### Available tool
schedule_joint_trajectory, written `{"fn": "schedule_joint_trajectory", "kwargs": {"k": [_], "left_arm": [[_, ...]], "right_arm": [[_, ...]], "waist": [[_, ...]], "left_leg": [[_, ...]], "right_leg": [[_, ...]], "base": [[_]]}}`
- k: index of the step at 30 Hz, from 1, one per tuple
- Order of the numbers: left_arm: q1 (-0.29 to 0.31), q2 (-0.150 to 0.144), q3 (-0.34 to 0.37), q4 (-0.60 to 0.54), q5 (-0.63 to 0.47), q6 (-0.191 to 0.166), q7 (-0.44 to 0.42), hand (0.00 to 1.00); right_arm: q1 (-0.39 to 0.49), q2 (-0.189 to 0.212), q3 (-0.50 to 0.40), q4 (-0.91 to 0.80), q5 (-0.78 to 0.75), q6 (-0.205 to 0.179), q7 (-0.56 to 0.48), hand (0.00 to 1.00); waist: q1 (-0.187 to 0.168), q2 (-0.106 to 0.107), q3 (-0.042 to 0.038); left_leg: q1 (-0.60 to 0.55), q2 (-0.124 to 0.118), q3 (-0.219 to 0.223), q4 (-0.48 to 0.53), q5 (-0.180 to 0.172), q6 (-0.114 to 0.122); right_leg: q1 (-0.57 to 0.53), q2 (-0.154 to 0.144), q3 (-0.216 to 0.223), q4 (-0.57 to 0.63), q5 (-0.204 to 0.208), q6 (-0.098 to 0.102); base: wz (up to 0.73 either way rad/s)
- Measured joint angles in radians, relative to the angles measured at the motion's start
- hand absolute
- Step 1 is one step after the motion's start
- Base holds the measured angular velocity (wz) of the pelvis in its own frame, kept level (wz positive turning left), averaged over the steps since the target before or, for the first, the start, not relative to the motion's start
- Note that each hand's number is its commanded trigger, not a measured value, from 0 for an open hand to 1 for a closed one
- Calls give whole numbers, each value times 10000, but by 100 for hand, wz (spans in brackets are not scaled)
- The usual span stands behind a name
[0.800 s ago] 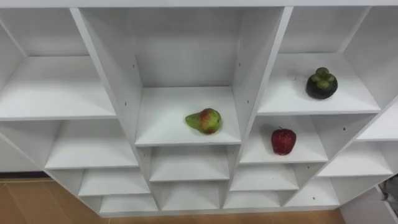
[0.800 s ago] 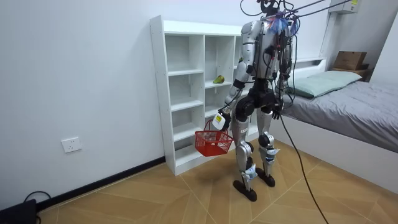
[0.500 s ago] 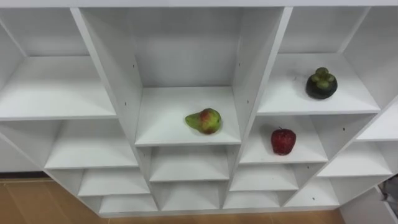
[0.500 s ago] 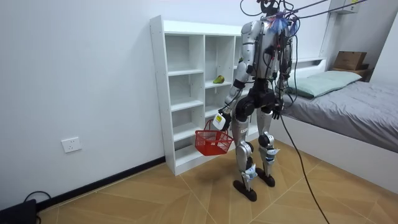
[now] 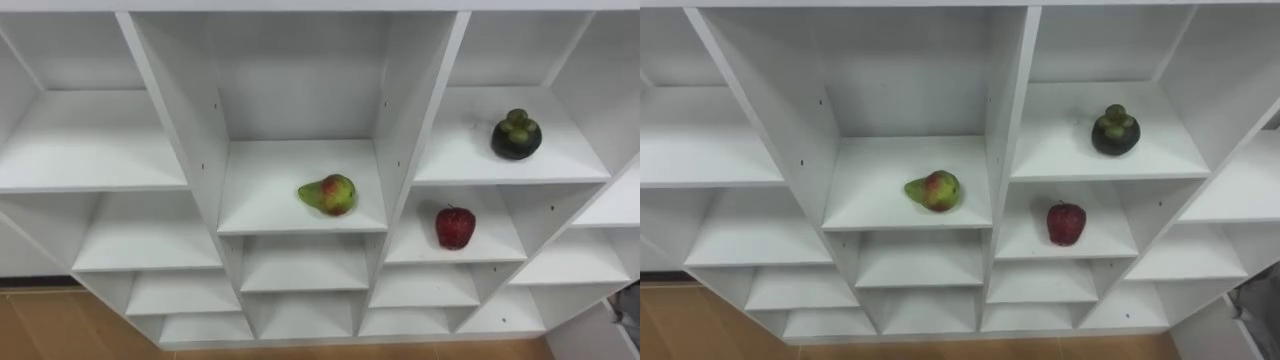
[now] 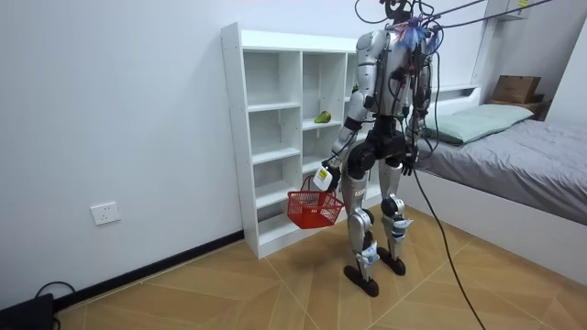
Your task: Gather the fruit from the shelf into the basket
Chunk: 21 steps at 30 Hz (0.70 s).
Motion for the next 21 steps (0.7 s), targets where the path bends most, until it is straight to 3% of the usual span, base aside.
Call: {"fn": "schedule_joint_trajectory", "kwargs": {"k": [12,16,21], "left_arm": [[-14,-25,-102,2,-67,-675,123,100],[-9,-23,-209,31,-296,-757,99,100],[14,25,-414,-10,-453,-773,116,100]], "right_arm": [[170,12,16,-700,-895,-660,-264,0],[166,6,17,-752,-1097,-885,-465,0],[579,-1,84,-1631,-1213,-900,-802,0]], "waist": [[22,-78,-9],[48,-76,-6],[23,-118,-19]], "left_leg": [[28,2,61,-4,7,2],[143,28,228,-87,7,2],[150,29,341,-173,31,13]], "right_leg": [[-18,6,143,7,1,1],[-1,24,275,18,4,0],[-78,24,356,18,42,9]], "base": [[-1],[-12],[-6]]}}
